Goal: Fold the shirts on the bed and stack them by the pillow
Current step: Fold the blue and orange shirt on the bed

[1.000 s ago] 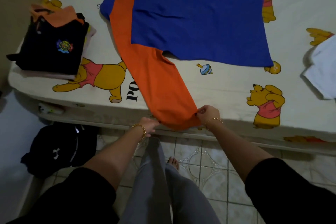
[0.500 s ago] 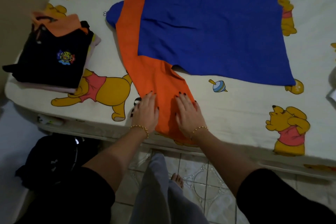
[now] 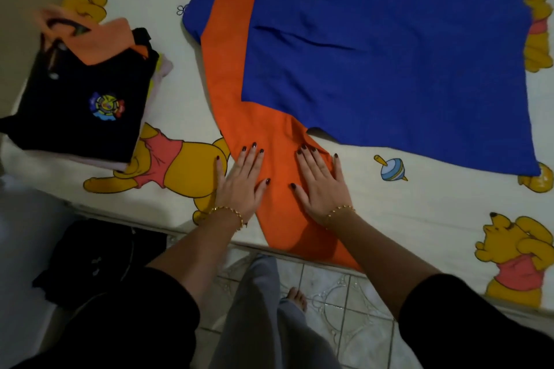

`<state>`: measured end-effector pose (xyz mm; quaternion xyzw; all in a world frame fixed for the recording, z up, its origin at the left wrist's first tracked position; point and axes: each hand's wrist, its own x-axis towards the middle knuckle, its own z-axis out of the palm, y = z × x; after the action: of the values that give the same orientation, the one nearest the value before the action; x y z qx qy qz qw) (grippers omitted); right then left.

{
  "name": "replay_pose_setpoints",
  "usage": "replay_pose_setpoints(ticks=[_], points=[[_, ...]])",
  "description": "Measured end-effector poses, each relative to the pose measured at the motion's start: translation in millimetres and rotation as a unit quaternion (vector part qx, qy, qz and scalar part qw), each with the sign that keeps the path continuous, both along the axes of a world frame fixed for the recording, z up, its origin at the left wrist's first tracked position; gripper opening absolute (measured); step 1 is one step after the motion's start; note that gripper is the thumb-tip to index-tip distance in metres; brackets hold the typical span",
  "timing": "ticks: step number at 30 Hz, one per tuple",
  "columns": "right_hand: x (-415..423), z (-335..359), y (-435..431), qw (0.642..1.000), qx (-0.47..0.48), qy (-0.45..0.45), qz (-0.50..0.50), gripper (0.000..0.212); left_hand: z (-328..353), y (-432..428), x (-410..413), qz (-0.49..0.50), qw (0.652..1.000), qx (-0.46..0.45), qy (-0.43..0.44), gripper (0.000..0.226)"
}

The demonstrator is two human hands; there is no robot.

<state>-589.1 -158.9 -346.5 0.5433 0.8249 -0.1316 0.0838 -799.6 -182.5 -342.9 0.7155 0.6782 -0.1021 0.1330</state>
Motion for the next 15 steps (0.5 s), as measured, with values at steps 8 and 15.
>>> replay_pose_setpoints(ticks=[8,15], points=[[3.7,17.7,19.6,0.998,-0.061,-0.016,-0.001,0.066,13.4,9.4,-15.1,-0.024,0.998,-0.041,0.031,0.067],[27.6,87.3,67.9,0.99,-0.066,0.119,0.022,0.055,81.7,75.5,-18.9,-0.075,0.996,-0.044,-0.013,0.059]])
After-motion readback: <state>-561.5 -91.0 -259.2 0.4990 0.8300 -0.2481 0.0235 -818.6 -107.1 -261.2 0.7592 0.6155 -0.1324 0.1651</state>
